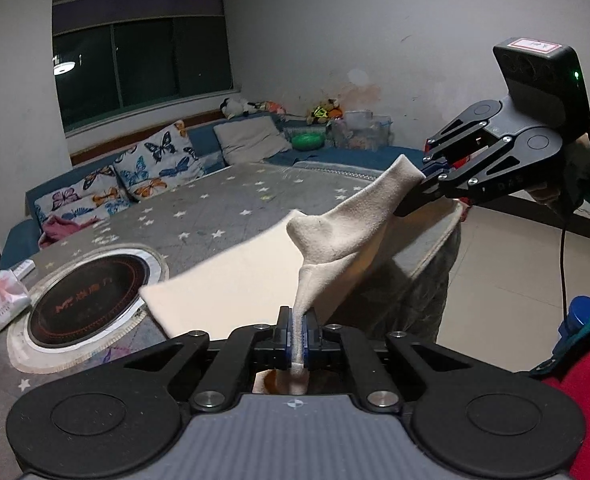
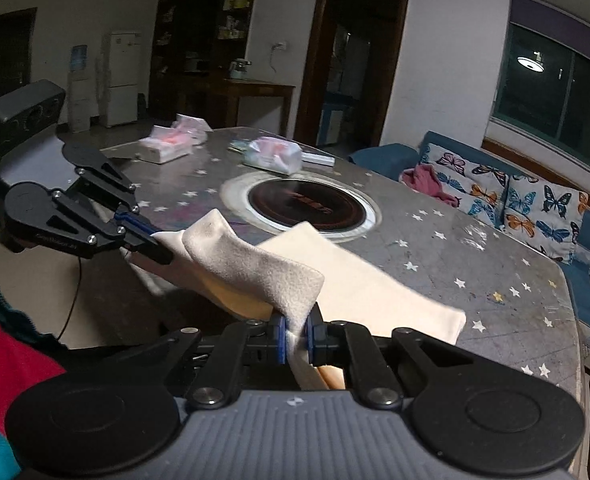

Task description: Fold clothes

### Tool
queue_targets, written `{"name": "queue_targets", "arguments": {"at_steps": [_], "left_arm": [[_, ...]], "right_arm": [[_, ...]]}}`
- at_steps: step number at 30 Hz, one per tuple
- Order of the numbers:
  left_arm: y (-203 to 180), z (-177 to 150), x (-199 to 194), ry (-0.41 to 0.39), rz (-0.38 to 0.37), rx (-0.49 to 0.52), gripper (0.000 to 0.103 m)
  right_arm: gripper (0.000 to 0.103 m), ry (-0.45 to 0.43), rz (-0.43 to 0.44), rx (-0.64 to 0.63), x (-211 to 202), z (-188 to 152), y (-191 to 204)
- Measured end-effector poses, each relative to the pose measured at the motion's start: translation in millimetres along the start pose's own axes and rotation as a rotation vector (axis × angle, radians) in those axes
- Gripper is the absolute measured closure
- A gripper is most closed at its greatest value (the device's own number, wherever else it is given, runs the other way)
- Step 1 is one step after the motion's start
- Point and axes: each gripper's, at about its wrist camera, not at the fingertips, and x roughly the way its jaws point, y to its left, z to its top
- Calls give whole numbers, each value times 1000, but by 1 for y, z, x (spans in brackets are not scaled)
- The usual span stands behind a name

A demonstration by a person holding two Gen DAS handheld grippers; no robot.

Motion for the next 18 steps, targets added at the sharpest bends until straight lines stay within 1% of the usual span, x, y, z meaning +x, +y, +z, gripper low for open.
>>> {"name": "queue_targets", "arguments": {"at_steps": [4, 10, 15, 18], "left_arm": [[7, 6, 9, -9, 17, 1, 98], [39, 26, 45, -15, 62, -15, 98], [73, 43, 92, 24, 100, -22, 98], [93, 47, 128, 75, 112, -54, 98]], "right_arm": [[94, 12, -15, -14, 1, 5, 2], [94, 29, -38, 4, 28, 20, -26], [94, 69, -53, 45, 75, 31, -64], [94, 97, -62, 79, 106, 34, -87]]}}
